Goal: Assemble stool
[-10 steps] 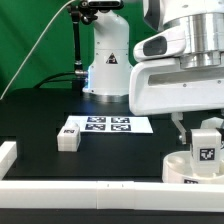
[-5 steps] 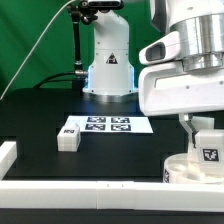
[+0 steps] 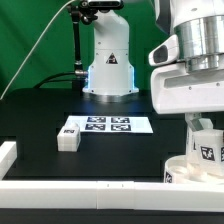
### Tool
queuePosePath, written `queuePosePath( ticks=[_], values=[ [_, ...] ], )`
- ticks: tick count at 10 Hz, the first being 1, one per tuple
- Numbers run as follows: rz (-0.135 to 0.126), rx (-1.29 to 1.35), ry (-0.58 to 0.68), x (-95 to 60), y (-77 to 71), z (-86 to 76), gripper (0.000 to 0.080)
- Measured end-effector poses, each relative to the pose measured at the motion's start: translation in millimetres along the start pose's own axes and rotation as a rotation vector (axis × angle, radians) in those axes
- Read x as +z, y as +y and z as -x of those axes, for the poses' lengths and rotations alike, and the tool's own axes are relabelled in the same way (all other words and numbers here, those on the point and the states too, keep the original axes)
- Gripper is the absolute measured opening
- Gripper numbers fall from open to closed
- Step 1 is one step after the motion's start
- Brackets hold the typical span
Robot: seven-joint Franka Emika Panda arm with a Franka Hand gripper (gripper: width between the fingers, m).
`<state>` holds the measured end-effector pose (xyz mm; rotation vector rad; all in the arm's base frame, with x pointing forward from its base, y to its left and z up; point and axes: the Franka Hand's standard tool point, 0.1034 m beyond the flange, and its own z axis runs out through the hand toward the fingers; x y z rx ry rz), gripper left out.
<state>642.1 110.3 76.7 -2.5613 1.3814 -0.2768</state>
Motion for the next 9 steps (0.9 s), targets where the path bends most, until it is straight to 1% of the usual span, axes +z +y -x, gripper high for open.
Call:
queuePosePath(
  ticks=[1,2,4,5,6,7,8,9],
  values=[
    [0.004,0.039,0.004,-0.2,0.1,0.1,0.0343],
    [0.001,0.099,0.001,-1.0,0.6,-0.8,0.0343],
    [-0.003,0.137,-0.005,-1.3,1.2,-1.2,0.0343],
    [-0.003,0.126,-0.006,-1.1,1.0,-0.9,0.0397],
    [-0.003,0.117,-0.005,-1.3,1.0,-1.2,0.0397],
    [0.002,0.035,-0.012,-5.2,1.5,-4.0,0.0586],
    [0.008,0.002,-0.020,-9.5,1.0,-5.2,0.0630],
    [0.006,-0.057,-0.022,-14.0,-0.1,-7.3,0.0630]
  ],
)
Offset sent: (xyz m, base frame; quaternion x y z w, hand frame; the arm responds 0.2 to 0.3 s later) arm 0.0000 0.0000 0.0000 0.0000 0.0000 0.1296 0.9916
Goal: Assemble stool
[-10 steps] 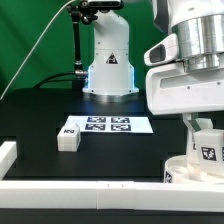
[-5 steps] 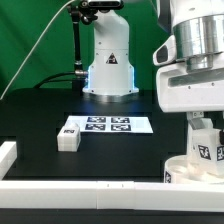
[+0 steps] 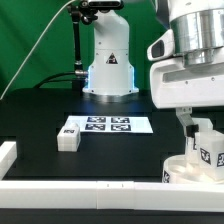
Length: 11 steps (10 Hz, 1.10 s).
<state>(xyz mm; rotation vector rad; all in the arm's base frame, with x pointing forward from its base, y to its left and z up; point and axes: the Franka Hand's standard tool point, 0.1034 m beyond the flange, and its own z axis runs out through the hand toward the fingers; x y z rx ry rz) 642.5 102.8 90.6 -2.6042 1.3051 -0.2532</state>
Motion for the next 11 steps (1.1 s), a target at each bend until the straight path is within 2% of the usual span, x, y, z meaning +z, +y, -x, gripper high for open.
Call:
queuePosePath(
  ticks=[1,4,5,8,11],
  values=[
    [-0.002,-0.040,0.000,-3.4,-0.4,-3.0,0.0647],
    [0.001,-0.147,0.000,-1.1,0.6,-1.7,0.0649],
    [0.002,-0.238,-0.001,-0.6,1.0,-1.6,0.0649],
    [0.039,-0.658,-0.018,-4.8,-9.0,4.5,0.0649],
    [0.035,-0.892,-0.015,-10.5,-7.6,-7.9,0.0649]
  ],
)
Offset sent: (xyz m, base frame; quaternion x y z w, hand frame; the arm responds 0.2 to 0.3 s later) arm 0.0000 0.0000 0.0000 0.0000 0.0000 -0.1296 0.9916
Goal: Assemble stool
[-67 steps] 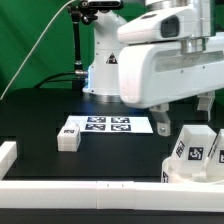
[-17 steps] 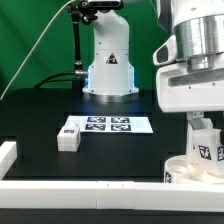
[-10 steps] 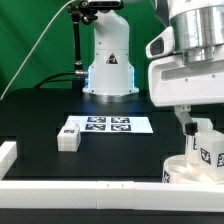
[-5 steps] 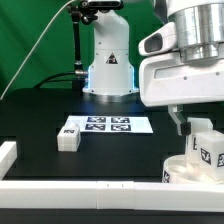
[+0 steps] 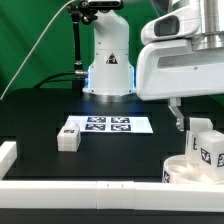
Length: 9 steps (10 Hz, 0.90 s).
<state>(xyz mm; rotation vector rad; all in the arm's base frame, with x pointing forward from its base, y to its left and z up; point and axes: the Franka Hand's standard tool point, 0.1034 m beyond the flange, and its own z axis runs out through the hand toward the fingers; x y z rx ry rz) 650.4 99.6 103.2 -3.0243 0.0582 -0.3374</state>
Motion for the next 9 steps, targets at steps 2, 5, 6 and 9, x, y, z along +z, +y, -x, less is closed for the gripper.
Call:
queuePosePath(
  ticks=[2,5,6,9],
  values=[
    [0.008,-0.151,-0.003,1.9,0.8,1.1,0.0649],
    [0.036,-0.481,-0.015,6.8,-0.3,2.9,0.0649],
    [0.045,-0.633,-0.033,6.5,-1.2,3.2,0.0649],
    [0.047,-0.911,-0.091,5.6,-3.3,-0.6,0.0649]
  ],
)
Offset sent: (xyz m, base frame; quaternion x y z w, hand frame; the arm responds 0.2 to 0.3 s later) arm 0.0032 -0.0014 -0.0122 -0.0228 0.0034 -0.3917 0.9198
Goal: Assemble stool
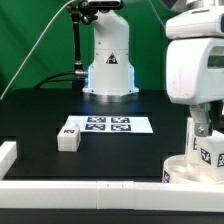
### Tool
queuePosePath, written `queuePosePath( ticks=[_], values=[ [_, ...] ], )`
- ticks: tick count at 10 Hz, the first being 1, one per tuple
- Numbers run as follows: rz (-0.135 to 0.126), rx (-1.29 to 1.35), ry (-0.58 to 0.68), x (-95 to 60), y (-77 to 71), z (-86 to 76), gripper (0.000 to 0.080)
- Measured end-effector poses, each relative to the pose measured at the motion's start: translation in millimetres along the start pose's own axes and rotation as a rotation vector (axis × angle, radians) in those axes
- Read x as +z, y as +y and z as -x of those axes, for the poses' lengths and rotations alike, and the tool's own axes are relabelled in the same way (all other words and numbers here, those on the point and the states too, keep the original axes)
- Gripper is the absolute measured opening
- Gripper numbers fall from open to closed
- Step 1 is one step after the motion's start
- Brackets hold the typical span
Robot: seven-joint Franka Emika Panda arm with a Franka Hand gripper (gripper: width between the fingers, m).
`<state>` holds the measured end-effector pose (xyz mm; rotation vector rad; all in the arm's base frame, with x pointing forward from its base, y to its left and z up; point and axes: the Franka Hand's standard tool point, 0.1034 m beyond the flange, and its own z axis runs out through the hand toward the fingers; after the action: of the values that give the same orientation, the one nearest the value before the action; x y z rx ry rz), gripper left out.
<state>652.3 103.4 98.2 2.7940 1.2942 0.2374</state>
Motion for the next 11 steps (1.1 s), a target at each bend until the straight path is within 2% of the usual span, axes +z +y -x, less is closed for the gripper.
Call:
queuePosePath(
  ticks=[4,7,10,11],
  values=[
    [0.010,-0.322,-0.033,2.0,3.6,3.5,0.0649],
    [0.033,-0.644,-0.090,9.0,0.3,-12.2,0.0649],
    [0.030,-0.832,-0.112,10.8,5.5,-6.0,0.0649],
    [0.023,-0.904,-0.131,15.1,2.2,-5.7,0.0649]
  ],
)
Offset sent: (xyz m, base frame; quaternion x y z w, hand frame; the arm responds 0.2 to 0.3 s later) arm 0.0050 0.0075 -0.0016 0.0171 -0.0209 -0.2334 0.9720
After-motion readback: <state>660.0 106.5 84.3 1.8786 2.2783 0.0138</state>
